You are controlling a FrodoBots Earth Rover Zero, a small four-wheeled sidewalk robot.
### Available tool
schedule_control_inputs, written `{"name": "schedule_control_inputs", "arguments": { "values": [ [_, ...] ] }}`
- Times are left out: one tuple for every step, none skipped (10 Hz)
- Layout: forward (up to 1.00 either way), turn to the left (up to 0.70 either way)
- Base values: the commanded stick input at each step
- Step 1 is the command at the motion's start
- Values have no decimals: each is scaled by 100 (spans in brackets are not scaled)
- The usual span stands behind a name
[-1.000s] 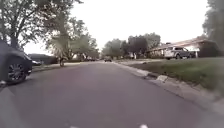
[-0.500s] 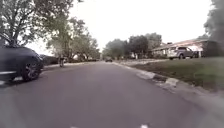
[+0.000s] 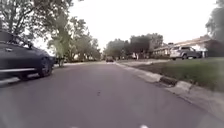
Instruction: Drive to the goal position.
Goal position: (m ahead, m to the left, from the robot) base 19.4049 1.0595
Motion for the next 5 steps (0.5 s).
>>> {"name": "schedule_control_inputs", "arguments": {
  "values": [
    [100, 3],
    [100, 3],
    [100, 3],
    [100, 3],
    [100, 3]
  ]
}}
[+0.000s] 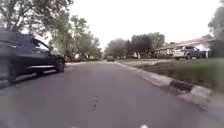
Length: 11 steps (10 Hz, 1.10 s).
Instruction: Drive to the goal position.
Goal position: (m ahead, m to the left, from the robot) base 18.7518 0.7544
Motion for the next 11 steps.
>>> {"name": "schedule_control_inputs", "arguments": {
  "values": [
    [100, 3],
    [100, 3],
    [100, 3],
    [100, 3],
    [100, 3],
    [100, 3],
    [100, 3],
    [100, 3],
    [100, 3],
    [100, 3],
    [100, 3]
  ]
}}
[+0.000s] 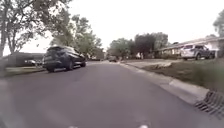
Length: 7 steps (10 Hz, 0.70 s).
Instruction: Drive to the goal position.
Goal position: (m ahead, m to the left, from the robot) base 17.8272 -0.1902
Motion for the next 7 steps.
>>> {"name": "schedule_control_inputs", "arguments": {
  "values": [
    [100, 3],
    [100, 3],
    [100, 3],
    [100, 3],
    [100, 3],
    [100, 3],
    [100, 3]
  ]
}}
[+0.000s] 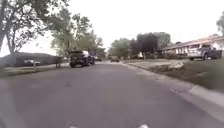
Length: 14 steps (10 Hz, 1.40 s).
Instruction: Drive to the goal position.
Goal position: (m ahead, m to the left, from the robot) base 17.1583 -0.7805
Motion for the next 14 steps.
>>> {"name": "schedule_control_inputs", "arguments": {
  "values": [
    [100, 2],
    [100, 3],
    [100, 3],
    [100, 3],
    [100, 2],
    [100, 3],
    [100, 3],
    [100, 3],
    [100, 3],
    [100, 2],
    [100, 0],
    [100, 2],
    [100, 0],
    [100, 1]
  ]
}}
